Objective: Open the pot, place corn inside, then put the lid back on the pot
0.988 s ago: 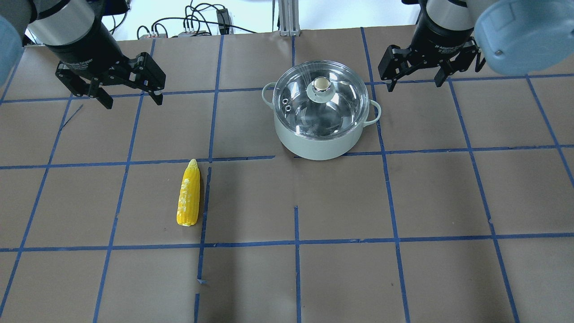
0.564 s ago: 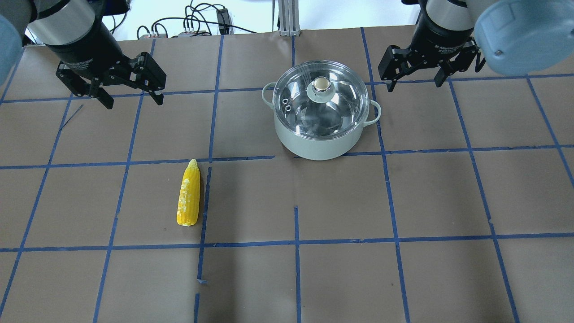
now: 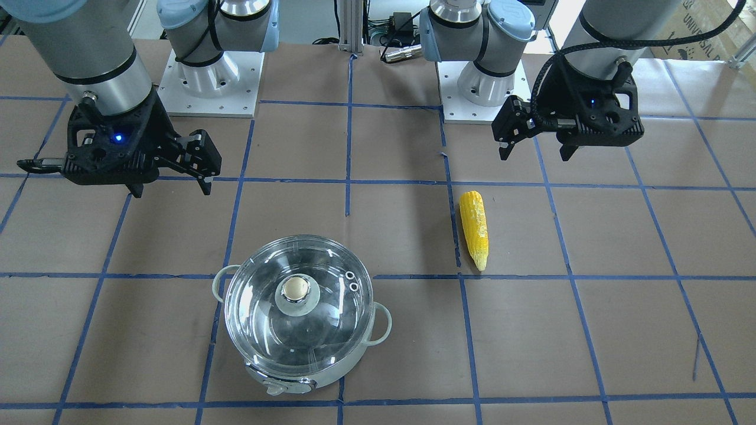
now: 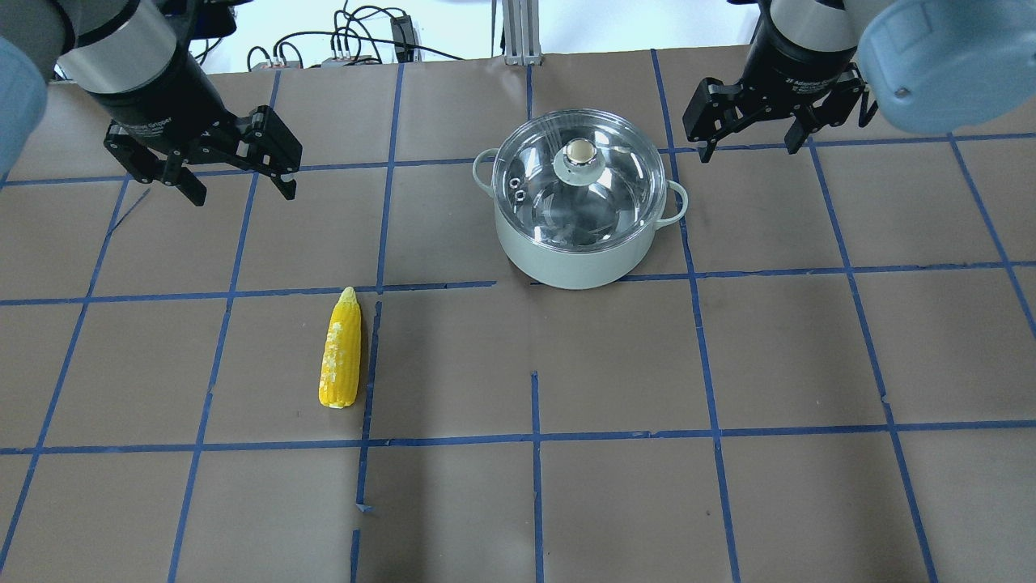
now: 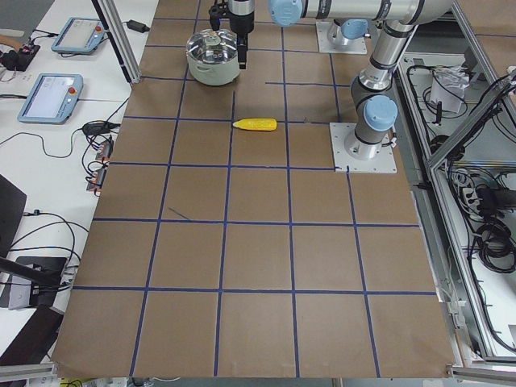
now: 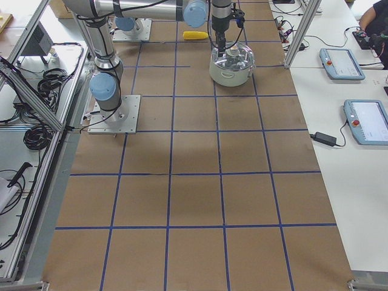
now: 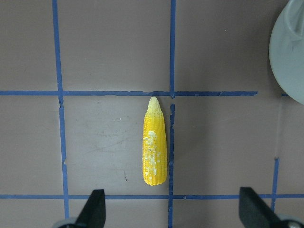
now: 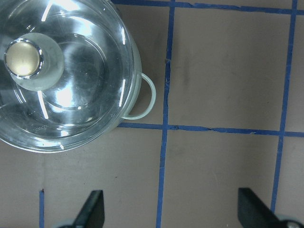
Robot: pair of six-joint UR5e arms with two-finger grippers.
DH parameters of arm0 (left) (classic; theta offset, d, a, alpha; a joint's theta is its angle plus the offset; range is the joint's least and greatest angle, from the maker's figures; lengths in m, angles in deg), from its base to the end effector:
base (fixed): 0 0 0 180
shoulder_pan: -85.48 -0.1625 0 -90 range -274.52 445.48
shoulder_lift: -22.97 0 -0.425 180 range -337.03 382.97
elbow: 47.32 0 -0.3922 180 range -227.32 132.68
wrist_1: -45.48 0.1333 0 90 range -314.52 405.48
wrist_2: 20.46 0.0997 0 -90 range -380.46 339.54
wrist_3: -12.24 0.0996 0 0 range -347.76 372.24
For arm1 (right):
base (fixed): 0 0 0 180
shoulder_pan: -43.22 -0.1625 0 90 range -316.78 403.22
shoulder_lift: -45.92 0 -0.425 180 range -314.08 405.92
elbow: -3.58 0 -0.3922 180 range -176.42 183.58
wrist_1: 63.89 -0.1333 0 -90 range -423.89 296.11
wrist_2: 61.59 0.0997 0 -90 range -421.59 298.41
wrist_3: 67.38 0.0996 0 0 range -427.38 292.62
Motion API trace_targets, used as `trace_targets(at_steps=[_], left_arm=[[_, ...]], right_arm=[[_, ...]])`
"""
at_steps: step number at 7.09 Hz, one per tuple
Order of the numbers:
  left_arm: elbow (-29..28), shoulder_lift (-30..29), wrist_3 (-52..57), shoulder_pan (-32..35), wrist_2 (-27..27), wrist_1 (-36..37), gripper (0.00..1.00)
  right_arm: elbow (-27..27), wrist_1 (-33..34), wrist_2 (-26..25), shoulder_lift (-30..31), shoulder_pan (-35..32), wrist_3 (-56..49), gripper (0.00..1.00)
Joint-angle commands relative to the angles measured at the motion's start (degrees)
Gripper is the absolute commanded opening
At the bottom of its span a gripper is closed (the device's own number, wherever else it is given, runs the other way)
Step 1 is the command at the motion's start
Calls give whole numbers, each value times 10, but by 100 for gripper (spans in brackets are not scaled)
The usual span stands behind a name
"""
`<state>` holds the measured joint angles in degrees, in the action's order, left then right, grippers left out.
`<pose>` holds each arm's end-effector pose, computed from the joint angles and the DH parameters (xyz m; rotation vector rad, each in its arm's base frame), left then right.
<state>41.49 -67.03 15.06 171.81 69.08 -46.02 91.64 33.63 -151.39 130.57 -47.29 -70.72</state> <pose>-0.1024 -0.4989 0.4955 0.0233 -3.1332 -0.0078 0.1384 -0.5365 0.4701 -0.1056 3.1361 -0.1127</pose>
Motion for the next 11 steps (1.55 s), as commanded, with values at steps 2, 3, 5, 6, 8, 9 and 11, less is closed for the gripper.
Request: trace_targets(at_steps=[2,3,5,6,8,9,11], left_arm=[[0,-2,2,1,1,8,100],[0,0,3,1,0,9,100],[1,-1,1,0,0,13,100],[0,-1,1,0,0,13,100],[0,-1,0,0,-1,13,100],[0,-1,0,0,-1,13,100],[0,-2,1,0,-1,13,100]], right_arm=[[-30,0,15,-7,-18,7,100],[-57,-1,15,-30,-40,17,100],[-89,10,16,-86,-106,43,99],[-90,43,16,-110,-119,50,99],[-91,78,16,-147,-125,65,96],[-93,85,15,-157,-125,64,97],[-97,120,14,-191,-125,65,99]])
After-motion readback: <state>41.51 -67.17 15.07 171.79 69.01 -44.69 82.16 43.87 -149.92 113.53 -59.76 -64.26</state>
